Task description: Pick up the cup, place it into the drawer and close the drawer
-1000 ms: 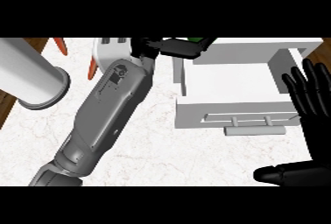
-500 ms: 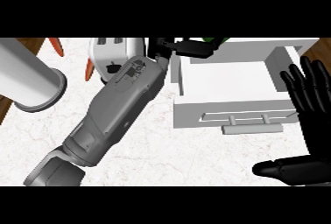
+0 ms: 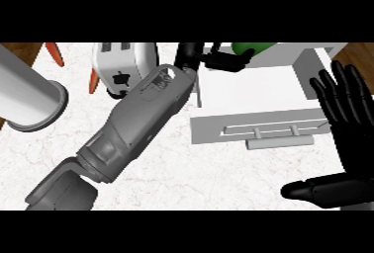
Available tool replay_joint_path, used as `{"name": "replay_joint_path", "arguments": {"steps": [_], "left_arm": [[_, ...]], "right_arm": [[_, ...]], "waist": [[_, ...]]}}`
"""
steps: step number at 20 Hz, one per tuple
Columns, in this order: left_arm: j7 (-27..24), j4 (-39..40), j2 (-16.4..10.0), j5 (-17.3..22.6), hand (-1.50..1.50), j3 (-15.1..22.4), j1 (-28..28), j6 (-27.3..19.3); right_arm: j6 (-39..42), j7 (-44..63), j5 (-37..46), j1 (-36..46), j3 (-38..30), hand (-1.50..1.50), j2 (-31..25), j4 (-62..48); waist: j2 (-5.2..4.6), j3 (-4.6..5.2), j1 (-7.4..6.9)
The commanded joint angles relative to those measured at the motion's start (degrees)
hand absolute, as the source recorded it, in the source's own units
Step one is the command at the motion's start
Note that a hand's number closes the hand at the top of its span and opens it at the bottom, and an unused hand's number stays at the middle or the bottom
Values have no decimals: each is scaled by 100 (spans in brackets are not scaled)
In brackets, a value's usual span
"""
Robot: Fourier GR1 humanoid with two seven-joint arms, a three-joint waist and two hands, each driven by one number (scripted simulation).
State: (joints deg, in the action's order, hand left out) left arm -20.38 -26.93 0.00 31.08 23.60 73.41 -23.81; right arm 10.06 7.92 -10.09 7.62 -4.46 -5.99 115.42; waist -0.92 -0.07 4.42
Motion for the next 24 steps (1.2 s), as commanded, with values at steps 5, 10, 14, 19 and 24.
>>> {"name": "replay_joint_path", "arguments": {"steps": [5, 10, 14, 19, 24], "left_arm": [[203, 667, 0, 148, 150, 639, 434, -72], [299, 605, 0, 240, -150, 1049, 421, -357], [-168, 218, 0, 638, -150, 1048, -72, -327], [-313, 61, 0, 1077, -150, 877, 250, -214], [-861, -337, 0, 1368, -150, 603, 55, 0]], "right_arm": [[157, -100, -120, 99, -66, -150, -96, -84], [-35, -45, 47, 50, 226, -150, 167, 88], [75, -266, -78, 70, 200, -150, 217, -144], [157, 78, -563, 164, 39, -150, 126, -62], [361, 224, -961, -54, -230, -150, -98, 107]], "waist": [[-50, -5, 122], [-57, -3, 212], [-67, -2, 163], [-37, 0, 113], [48, 4, -159]]}}
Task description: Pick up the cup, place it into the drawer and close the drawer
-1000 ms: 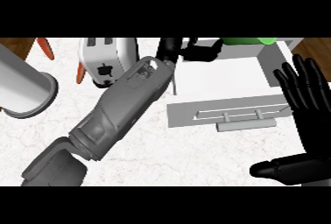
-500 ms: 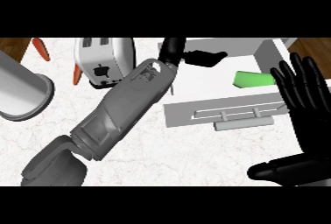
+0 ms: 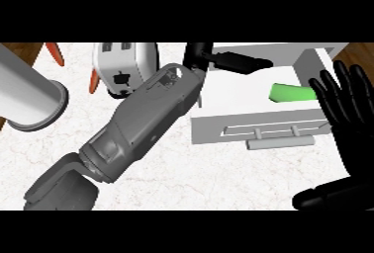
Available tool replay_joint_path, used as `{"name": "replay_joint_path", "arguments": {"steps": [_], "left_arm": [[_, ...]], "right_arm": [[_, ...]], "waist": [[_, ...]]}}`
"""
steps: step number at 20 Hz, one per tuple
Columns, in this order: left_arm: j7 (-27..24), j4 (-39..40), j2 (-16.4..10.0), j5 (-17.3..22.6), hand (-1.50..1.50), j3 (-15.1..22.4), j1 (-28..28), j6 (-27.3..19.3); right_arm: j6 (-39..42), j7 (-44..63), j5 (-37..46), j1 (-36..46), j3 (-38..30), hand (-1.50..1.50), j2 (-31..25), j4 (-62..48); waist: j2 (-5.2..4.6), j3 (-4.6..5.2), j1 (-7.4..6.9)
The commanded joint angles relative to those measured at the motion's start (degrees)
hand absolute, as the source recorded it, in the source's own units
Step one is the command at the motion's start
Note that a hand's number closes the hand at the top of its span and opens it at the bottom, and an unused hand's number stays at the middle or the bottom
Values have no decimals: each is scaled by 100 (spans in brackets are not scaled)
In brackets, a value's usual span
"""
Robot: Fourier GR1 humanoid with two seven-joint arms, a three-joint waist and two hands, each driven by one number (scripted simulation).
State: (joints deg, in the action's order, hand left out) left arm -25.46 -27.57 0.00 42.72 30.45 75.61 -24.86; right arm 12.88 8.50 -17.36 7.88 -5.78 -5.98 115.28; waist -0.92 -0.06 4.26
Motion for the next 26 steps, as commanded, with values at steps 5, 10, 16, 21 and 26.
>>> {"name": "replay_joint_path", "arguments": {"steps": [5, 10, 16, 21, 26], "left_arm": [[-46, -485, -171, 205, -150, -529, -423, 340], [251, -1361, -751, 345, -150, -730, -829, 220], [589, -2696, -1523, 338, -150, -764, -2041, 200], [943, -4200, -2262, 421, -150, -793, -3293, 161], [824, -5129, -2543, 498, -150, -988, -4526, 397]], "right_arm": [[513, -257, -131, -527, -172, 150, -284, 182], [808, 150, 269, -529, -88, 150, -885, 694], [984, 12, 970, -747, 125, 150, -1000, 679], [816, 201, 1384, -609, 227, 150, -976, 476], [730, -246, 2388, -545, 633, 150, -875, -63]], "waist": [[99, 4, -381], [167, 10, -537], [163, 7, -607], [162, 8, -676], [119, 6, -584]]}}
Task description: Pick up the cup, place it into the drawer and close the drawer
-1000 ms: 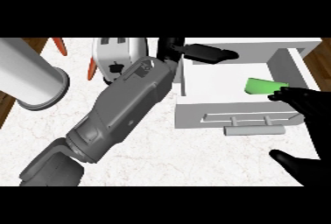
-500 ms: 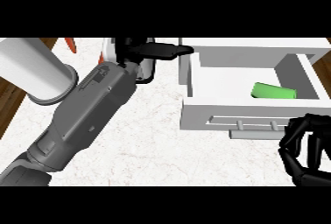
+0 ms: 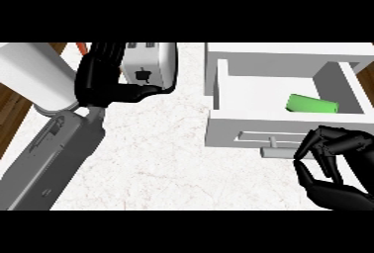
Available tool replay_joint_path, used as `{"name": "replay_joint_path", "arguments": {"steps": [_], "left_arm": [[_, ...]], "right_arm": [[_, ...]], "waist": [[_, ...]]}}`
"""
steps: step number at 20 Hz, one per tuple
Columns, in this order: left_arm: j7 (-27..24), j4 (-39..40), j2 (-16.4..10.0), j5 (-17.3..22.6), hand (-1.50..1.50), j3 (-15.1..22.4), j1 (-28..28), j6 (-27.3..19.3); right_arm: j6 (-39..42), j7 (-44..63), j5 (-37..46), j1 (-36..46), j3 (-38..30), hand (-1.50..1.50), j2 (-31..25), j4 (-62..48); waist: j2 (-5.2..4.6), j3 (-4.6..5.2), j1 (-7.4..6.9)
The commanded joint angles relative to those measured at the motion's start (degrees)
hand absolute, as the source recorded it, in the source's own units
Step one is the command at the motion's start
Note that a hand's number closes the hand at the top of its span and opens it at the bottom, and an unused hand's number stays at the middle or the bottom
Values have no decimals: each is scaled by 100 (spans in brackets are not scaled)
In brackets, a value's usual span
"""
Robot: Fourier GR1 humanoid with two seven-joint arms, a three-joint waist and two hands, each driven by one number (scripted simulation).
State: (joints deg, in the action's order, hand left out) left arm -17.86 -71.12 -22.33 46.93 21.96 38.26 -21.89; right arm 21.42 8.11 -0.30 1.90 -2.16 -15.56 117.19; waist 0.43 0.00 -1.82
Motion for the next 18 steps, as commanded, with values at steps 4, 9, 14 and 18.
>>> {"name": "replay_joint_path", "arguments": {"steps": [4, 9, 14, 18], "left_arm": [[6, -871, -714, 190, -150, -386, -1240, 604], [-106, -1078, -895, 222, -150, -583, -1743, 900], [-142, -1539, -1146, 341, -150, -1014, -2568, 1369], [-597, -819, -858, 9, -150, -1102, -2604, 1803]], "right_arm": [[65, -862, 1607, 213, 552, 150, -390, -677], [-502, -1436, 3223, 269, 1352, 150, -462, -1212], [-924, -1645, 3781, 742, 1513, 150, -216, -2390], [-1296, -1958, 4156, 1054, 1565, -150, 5, -3472]], "waist": [[-39, -1, 23], [-51, -2, 48], [-47, -2, 74], [-65, 0, 137]]}}
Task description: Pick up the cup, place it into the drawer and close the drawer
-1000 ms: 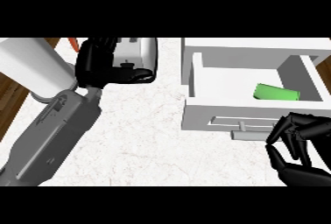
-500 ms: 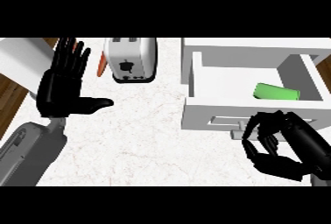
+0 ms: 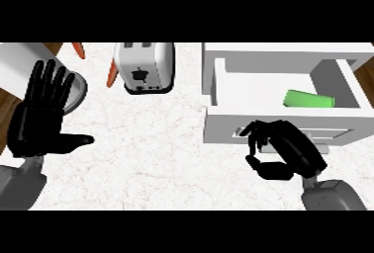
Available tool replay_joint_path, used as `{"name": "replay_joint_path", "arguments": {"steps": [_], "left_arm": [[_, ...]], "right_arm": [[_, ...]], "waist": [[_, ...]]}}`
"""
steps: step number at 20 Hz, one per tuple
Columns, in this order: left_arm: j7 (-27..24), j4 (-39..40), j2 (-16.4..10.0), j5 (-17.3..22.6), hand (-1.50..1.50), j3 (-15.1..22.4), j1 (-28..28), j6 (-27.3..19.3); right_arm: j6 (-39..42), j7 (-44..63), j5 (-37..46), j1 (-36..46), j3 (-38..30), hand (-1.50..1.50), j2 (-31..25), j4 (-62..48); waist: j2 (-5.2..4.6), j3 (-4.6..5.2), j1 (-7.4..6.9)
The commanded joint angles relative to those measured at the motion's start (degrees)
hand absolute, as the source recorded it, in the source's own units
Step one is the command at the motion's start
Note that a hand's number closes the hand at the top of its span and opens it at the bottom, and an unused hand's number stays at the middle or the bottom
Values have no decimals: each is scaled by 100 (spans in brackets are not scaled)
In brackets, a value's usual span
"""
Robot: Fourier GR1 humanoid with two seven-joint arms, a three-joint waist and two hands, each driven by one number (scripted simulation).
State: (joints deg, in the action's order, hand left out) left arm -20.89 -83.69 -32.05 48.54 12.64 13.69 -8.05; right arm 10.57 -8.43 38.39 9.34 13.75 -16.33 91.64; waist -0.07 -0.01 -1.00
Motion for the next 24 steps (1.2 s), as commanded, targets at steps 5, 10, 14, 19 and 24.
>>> {"name": "replay_joint_path", "arguments": {"steps": [5, 10, 14, 19, 24], "left_arm": [[-35, -276, -2, -162, -150, -376, -622, 528], [139, -352, -79, 16, -150, -720, -805, 878], [-169, -14, 116, -168, -150, -834, -1083, 1357], [-63, 80, 188, -227, -150, -1023, -923, 1424], [-22, 38, 236, -290, -150, -964, -947, 1500]], "right_arm": [[-363, -346, 757, 1249, -50, -150, 347, -2272], [-1020, -1044, 922, 2039, -478, -150, 479, -4194], [-1200, -1568, 870, 2637, -790, -150, 521, -5305], [-1263, -2002, 725, 3426, -1212, -150, 541, -6544], [-964, -2427, 658, 3987, -1506, -150, -39, -7370]], "waist": [[-2, -1, 6], [-22, -5, -53], [-29, -4, -44], [-50, -6, -67], [-97, -12, -193]]}}
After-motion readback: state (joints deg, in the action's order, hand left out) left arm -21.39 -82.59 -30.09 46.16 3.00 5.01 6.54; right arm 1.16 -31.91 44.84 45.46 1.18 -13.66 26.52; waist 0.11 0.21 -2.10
